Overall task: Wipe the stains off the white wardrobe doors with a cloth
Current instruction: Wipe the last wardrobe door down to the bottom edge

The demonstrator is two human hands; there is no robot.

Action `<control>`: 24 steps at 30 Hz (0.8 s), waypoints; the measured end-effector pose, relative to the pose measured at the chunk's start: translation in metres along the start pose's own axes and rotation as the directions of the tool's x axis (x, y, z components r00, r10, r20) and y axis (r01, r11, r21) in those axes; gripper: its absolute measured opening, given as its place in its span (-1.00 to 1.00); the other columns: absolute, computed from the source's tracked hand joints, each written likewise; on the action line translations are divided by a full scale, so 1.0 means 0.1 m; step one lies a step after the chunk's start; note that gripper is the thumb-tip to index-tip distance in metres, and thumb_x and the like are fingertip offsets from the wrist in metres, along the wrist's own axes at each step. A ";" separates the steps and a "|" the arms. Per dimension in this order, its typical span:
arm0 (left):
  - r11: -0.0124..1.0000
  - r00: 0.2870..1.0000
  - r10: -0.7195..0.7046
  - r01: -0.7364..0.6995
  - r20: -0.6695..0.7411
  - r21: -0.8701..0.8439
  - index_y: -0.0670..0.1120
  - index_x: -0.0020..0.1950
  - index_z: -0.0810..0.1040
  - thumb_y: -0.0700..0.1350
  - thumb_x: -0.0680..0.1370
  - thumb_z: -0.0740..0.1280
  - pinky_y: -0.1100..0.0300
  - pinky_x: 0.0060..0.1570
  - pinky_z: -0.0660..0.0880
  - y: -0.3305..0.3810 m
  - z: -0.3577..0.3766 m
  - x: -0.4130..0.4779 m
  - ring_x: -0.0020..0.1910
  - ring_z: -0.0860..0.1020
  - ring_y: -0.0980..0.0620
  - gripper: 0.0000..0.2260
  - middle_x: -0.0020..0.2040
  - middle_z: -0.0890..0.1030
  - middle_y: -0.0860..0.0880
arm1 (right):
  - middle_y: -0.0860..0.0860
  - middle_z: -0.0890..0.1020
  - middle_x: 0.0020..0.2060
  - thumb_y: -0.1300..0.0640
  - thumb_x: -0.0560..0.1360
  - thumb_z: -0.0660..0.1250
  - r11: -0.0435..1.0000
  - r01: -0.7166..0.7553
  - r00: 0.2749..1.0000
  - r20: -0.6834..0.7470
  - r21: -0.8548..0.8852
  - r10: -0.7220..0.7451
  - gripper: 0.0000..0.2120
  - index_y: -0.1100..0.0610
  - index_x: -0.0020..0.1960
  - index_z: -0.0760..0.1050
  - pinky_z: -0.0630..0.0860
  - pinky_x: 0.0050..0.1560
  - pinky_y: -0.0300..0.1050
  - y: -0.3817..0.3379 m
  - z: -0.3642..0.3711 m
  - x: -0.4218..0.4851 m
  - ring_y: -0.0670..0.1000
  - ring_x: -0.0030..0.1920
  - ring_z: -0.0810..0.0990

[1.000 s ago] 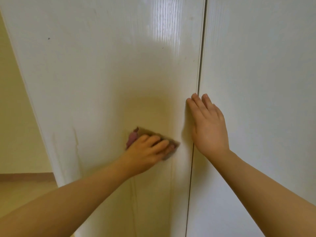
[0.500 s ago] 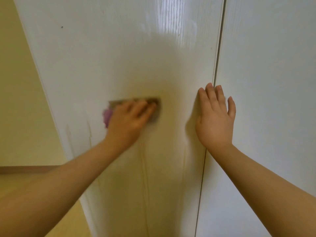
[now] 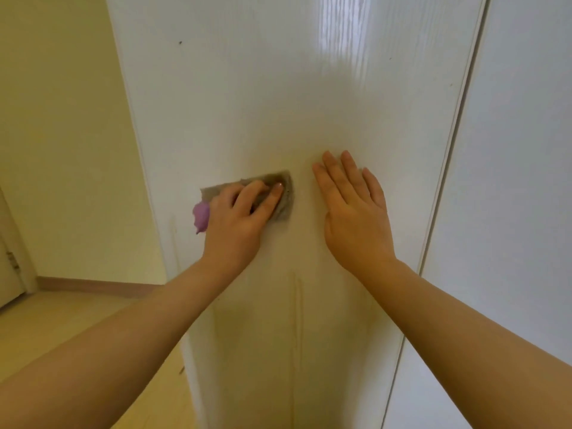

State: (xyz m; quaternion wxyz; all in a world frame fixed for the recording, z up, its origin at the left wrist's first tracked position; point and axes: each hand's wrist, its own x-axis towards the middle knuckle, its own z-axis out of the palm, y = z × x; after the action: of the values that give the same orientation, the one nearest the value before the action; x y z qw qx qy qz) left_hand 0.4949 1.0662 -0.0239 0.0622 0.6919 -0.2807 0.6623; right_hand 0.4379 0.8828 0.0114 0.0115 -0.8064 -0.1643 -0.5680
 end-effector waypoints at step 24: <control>0.999 0.997 0.025 -0.027 0.074 0.034 -0.06 0.29 0.40 -0.31 0.52 0.23 0.03 -0.08 0.31 -1.06 -0.46 -0.36 -0.06 0.37 -0.13 -0.64 0.14 0.39 -0.06 | 0.17 0.46 0.30 0.32 0.42 0.00 0.989 0.146 0.989 0.032 0.013 -0.147 -0.50 0.28 0.31 0.42 0.09 0.37 0.00 -0.51 0.32 0.21 0.18 0.32 0.40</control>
State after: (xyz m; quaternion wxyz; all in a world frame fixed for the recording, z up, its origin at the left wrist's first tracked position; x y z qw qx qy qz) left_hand 0.5053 1.1875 -0.0229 0.0311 0.7132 -0.2802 0.6418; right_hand 0.4590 0.9429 0.0109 -0.0284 -0.8014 -0.2263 -0.5530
